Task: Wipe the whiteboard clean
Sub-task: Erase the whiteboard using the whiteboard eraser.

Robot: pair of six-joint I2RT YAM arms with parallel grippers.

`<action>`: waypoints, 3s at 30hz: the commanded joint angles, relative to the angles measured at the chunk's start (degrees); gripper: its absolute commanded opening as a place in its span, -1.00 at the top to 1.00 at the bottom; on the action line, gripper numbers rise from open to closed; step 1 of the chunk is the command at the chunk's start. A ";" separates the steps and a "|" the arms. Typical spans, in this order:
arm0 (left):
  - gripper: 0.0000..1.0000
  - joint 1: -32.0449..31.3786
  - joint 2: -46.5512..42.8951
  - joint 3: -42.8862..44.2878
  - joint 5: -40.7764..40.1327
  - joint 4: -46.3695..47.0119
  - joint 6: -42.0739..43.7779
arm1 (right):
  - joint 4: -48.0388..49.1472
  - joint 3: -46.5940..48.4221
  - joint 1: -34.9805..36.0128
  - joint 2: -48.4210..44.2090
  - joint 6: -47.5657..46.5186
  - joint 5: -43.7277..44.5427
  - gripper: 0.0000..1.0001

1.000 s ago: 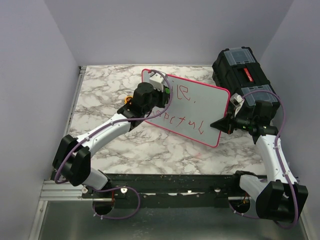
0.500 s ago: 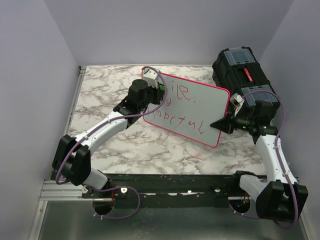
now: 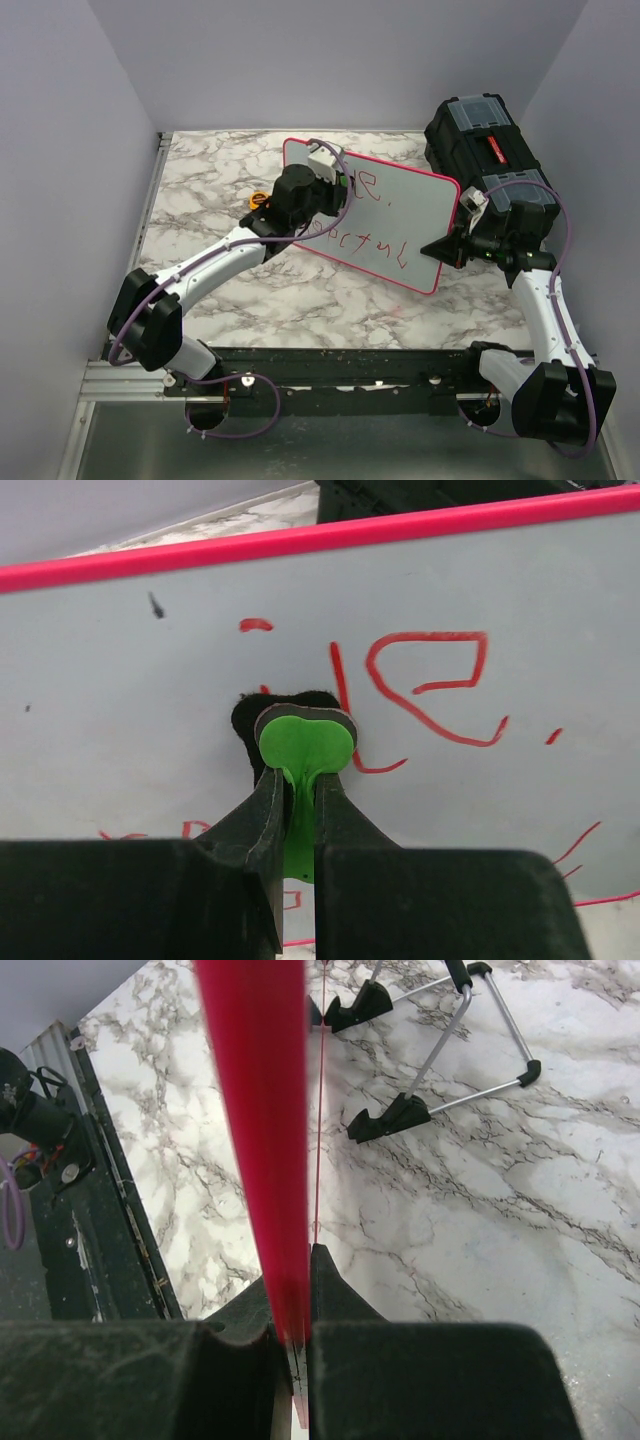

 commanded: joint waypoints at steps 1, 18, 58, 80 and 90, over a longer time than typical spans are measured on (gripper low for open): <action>1.00 -1.10 0.96 2.65 -1.10 0.55 0.33 | 1.54 0.93 0.31 -1.25 -3.73 -1.97 0.99; 1.00 3.79 -0.88 0.56 1.37 0.87 0.39 | 1.49 0.89 0.27 -1.48 -3.74 -2.02 0.99; 1.00 4.03 2.52 7.68 1.50 -3.34 1.68 | 1.00 1.06 0.24 -2.31 -4.08 -2.22 0.99; 1.00 0.42 3.79 9.34 -1.32 -5.13 3.34 | 0.97 1.02 0.27 -2.32 -4.17 -2.25 0.99; 1.00 3.22 2.61 7.32 -0.89 -4.81 2.05 | 0.94 1.07 0.26 -2.43 -4.25 -2.61 0.99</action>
